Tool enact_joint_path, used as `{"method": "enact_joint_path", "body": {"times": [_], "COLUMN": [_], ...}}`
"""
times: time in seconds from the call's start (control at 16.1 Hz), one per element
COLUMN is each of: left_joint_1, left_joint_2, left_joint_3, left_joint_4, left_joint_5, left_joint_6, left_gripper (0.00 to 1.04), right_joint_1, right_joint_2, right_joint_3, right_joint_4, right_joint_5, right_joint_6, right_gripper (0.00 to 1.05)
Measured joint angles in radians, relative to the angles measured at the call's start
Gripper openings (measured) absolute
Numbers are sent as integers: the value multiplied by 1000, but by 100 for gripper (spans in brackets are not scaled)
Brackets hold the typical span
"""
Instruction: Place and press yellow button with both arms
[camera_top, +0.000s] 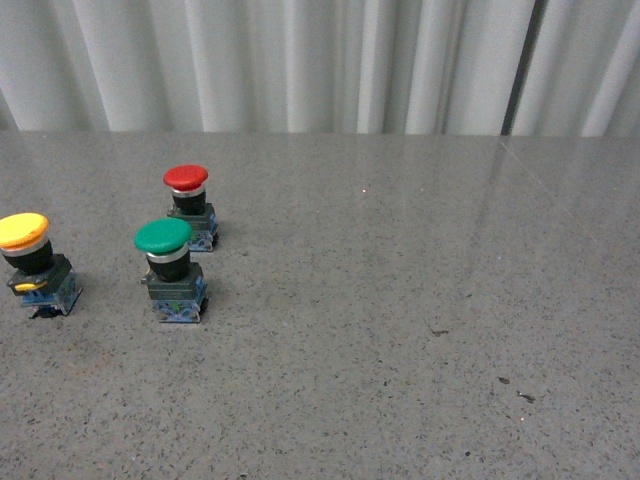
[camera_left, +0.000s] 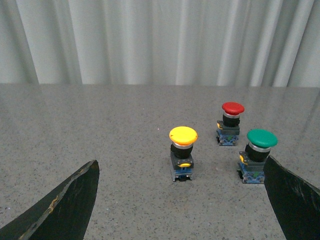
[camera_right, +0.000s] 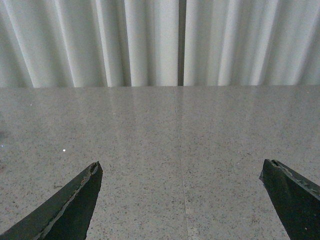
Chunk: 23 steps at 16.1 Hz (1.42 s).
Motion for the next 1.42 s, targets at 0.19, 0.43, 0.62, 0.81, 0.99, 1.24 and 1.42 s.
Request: {"method": "enact_joint_path", "body": {"times": [0.19, 0.43, 0.62, 0.81, 0.99, 1.24, 1.42], "left_joint_1": [0, 0, 0, 0, 0, -28, -35], "left_joint_2": [0, 0, 0, 0, 0, 19, 367], "left_joint_3": [0, 0, 0, 0, 0, 21, 181], "left_joint_4": [0, 0, 0, 0, 0, -81, 51], "left_joint_5": [0, 0, 0, 0, 0, -83, -306], "left_joint_6": [0, 0, 0, 0, 0, -11, -10], "left_gripper": [98, 98, 98, 98, 98, 98, 98], "right_joint_1": [0, 0, 0, 0, 0, 0, 0], "right_joint_2": [0, 0, 0, 0, 0, 0, 0], "right_joint_3": [0, 0, 0, 0, 0, 0, 0], "right_joint_4": [0, 0, 0, 0, 0, 0, -1], "right_joint_5": [0, 0, 0, 0, 0, 0, 0], "right_joint_6": [0, 0, 0, 0, 0, 0, 0], "right_gripper": [98, 98, 98, 98, 98, 98, 98]}}
